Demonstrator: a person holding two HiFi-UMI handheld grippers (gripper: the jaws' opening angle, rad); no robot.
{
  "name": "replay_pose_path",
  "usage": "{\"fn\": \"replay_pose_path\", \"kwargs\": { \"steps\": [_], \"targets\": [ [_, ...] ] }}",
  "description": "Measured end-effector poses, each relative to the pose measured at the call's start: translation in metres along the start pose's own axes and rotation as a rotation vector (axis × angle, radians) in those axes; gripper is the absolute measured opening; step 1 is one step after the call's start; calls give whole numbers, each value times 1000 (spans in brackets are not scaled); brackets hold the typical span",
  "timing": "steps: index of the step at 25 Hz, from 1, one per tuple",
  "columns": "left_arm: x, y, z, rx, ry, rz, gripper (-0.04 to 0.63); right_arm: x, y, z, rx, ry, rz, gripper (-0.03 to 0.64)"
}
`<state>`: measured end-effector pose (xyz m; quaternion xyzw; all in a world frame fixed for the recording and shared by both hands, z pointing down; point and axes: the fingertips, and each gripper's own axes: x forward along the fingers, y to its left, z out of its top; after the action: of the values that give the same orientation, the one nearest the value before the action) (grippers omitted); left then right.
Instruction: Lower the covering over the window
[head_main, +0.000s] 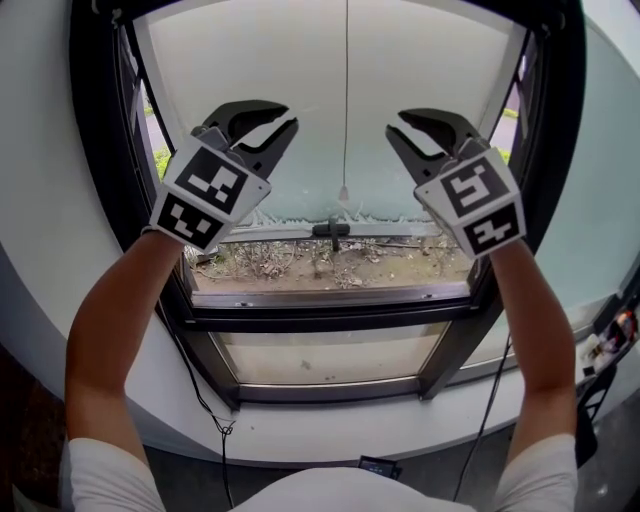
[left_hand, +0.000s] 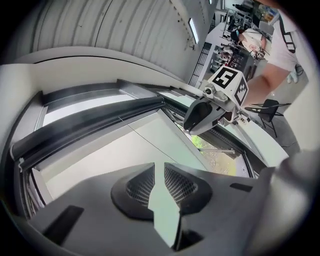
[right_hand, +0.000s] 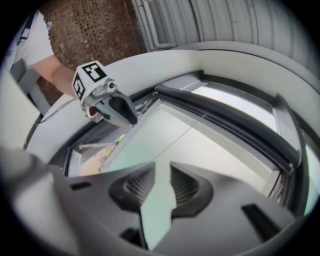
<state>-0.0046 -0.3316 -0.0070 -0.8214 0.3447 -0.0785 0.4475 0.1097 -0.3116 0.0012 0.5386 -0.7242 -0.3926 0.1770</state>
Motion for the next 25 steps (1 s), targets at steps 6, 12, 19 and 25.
{"fn": "replay_pose_path", "kwargs": {
  "steps": [6,12,19,25],
  "targets": [
    [9,37,14,54,18,58,71,19,-26,26,-89,14,-24,98],
    [21,76,25,146,59,133,71,41,-47,44,-190,37,-64,98],
    [31,113,44,296,94,227,71,63,-76,62,-299,66,-122,98],
    [41,136,52,361,135,261,71,68,-100,82,-406,83,-186,98]
  ]
}}
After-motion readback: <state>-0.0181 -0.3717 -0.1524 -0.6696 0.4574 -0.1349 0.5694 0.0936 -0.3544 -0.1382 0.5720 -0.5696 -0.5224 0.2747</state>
